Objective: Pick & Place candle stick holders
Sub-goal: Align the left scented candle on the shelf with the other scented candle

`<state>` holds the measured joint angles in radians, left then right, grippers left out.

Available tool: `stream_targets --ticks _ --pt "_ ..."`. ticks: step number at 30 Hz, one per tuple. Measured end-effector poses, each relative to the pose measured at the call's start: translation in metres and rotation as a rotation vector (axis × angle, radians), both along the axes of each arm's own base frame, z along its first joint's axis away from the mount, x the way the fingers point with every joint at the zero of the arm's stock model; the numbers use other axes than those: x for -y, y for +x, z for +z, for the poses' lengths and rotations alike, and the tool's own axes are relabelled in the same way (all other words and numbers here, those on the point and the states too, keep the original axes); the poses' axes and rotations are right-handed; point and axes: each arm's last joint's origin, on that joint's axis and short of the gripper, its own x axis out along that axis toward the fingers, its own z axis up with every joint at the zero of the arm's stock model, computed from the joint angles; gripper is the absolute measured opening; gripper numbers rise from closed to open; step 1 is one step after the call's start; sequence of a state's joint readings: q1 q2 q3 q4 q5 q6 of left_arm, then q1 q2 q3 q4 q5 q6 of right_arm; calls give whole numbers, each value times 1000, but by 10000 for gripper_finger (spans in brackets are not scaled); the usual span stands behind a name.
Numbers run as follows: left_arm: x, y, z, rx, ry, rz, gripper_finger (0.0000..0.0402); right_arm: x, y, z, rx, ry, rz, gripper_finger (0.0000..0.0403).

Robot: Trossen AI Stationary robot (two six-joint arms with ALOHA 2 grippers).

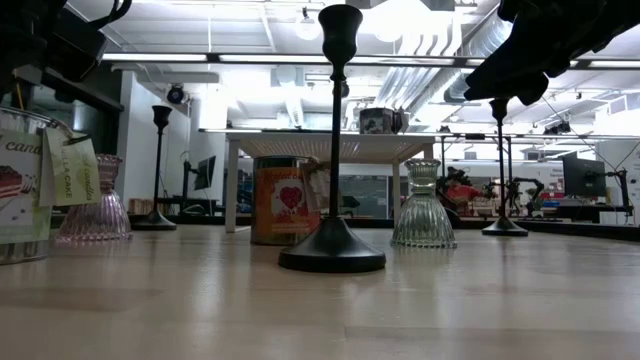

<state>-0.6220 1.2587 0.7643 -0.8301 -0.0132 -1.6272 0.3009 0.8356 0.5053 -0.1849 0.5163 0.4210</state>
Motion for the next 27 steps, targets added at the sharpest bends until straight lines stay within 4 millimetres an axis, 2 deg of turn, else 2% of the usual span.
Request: stream_targets --ticks 13,27 --pt "0 -1 0 -6 4 -14 9 -1 0 0 -3 11 19 162" --pt "0 1 4 7 25 -32 1 -1 0 0 -3 10 20 162"
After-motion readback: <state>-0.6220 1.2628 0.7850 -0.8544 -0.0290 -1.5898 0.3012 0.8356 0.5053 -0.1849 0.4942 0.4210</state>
